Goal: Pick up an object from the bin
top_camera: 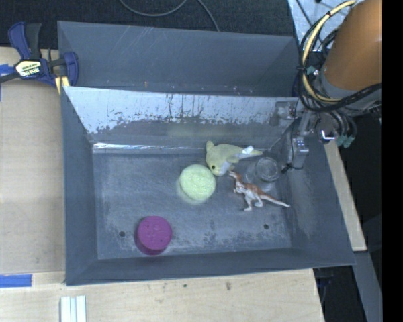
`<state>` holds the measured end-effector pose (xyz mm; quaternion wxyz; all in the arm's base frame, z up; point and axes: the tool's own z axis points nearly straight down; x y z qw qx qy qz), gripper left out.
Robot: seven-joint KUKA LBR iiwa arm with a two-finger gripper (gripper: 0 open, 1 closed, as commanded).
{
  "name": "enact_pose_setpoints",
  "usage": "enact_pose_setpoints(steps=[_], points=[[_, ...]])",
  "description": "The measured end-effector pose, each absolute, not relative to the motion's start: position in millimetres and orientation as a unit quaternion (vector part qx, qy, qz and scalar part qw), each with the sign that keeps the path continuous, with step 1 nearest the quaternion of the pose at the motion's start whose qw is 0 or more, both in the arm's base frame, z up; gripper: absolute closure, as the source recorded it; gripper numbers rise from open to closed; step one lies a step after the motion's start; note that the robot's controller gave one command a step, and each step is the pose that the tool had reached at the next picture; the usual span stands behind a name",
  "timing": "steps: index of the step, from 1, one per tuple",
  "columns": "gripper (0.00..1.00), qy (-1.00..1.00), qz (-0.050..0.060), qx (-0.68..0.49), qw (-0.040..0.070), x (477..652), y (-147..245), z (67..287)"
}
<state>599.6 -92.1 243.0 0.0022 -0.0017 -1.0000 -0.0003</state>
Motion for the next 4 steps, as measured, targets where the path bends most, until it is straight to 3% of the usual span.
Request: enact_pose_setpoints(steps=[1, 2, 3, 4], points=[[0.0, -1.0, 0.0, -0.001, -0.002, 600.9, -92, 248], [0.0, -1.0, 0.001, -0.005, -0.004, 584.0, -107, 170], [0.0, -0.997, 0.001, -0.079, -0.01, 560.1, -124, 73], [0.0, -0.996, -0.001, -0.084, -0.011, 560.6, -149, 76]])
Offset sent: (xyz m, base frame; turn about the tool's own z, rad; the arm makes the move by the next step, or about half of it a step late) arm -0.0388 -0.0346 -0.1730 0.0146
